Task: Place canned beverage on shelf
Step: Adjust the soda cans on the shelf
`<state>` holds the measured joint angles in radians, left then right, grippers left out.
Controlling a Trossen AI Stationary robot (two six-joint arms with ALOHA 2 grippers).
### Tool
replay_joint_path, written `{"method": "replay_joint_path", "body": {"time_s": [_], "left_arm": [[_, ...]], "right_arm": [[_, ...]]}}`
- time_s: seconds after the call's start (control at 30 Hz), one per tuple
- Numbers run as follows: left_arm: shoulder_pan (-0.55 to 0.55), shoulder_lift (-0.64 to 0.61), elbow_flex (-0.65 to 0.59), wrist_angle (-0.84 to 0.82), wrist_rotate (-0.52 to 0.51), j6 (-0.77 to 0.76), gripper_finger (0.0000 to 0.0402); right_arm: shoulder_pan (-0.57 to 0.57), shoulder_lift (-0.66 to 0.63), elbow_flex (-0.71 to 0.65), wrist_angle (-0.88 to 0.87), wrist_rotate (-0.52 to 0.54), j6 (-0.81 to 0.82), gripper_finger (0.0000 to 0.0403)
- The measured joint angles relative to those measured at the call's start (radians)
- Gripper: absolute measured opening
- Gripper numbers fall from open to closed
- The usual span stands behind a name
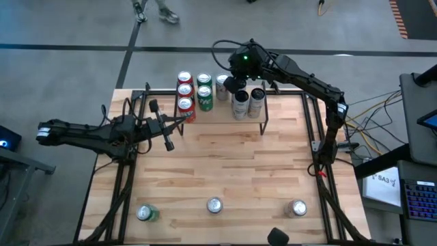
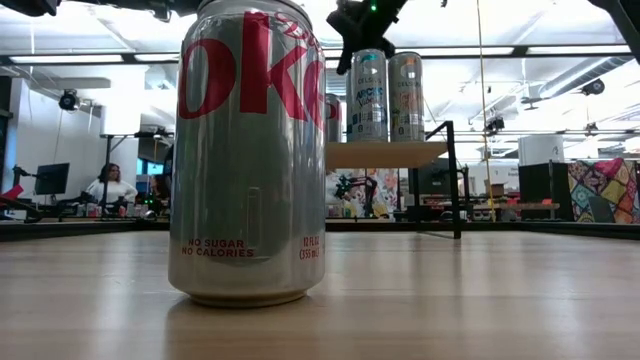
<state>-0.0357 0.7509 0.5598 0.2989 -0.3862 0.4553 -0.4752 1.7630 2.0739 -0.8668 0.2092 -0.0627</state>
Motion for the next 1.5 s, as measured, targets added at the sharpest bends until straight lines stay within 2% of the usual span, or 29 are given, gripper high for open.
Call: {"method": "replay_joint_path", "body": {"time_s": [0.33,0.7,0.87,0.93,1.07,1.13,1.5], "left_arm": [[0.000,0.000,0.000,0.000,0.000,0.000,0.0000],[0.000,0.000,0.000,0.000,0.000,0.000,0.0000],[0.000,-0.003,0.000,0.002,0.000,0.001,0.0000],[0.000,-0.009,0.000,0.015,-0.029,0.008,0.0000],[0.000,-0.037,0.000,0.009,-0.164,0.006,0.0000],[0.001,-0.050,0.000,-0.004,-0.200,0.005,0.0000],[0.000,-0.068,0.000,-0.055,-0.200,0.004,0.0000]], "right_arm": [[-0.003,0.000,0.000,-0.130,0.000,0.041,0.0009],[-0.003,-0.003,0.003,-0.150,0.002,0.059,0.0009],[-0.003,-0.005,0.055,-0.120,0.001,0.070,0.0009],[-0.003,-0.007,0.071,-0.095,0.000,0.083,0.0009],[0.003,0.004,0.078,-0.056,-0.007,0.099,0.0009],[0.008,0.018,0.079,-0.044,-0.008,0.113,0.0009],[0.028,0.049,0.079,0.055,-0.007,0.104,0.0009]]}}
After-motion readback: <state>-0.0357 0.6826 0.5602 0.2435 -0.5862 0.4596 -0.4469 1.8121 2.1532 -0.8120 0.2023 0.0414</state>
